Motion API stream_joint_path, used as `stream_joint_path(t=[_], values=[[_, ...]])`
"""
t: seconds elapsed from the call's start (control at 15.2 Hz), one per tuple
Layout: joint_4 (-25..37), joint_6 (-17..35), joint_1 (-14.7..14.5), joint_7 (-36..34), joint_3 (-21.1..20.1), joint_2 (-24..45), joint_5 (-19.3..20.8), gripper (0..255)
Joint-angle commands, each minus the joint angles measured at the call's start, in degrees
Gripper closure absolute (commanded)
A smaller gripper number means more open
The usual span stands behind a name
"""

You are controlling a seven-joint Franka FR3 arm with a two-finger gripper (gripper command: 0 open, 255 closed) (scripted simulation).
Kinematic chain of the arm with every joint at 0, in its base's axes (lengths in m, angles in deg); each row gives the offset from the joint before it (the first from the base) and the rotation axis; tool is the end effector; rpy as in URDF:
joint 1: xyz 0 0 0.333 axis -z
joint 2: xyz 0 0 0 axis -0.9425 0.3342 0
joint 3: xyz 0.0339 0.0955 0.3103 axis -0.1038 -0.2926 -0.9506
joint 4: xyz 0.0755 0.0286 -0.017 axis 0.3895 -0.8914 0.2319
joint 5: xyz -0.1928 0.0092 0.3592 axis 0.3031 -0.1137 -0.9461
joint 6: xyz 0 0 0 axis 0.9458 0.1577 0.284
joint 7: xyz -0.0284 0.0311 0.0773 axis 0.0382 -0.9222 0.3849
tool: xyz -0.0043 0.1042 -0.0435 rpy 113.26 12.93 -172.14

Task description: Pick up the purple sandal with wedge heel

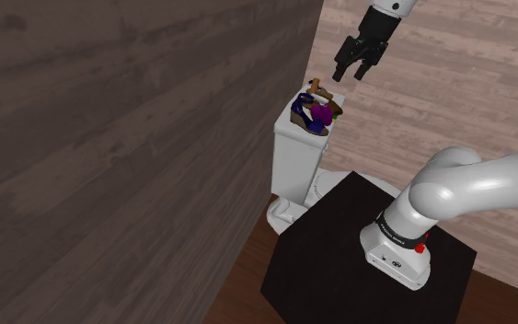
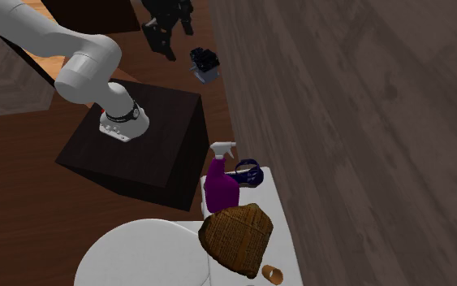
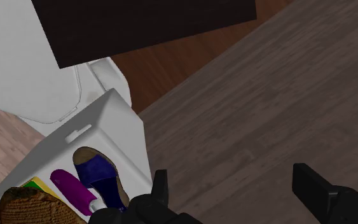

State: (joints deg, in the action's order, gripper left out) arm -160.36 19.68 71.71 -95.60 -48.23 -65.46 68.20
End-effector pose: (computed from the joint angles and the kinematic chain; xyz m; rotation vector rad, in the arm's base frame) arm 0.3137 0.0012 0.6168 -3.0276 0.2889 -0.2038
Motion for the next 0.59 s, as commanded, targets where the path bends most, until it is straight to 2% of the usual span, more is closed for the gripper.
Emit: stream_joint_path(t=[0.0,0.53], values=[[0.0,0.0,0.0,0.0,0.0,0.0,0.0,0],[1.1,9.1,1.1,9.1,7.6,12.7,1.8,0]])
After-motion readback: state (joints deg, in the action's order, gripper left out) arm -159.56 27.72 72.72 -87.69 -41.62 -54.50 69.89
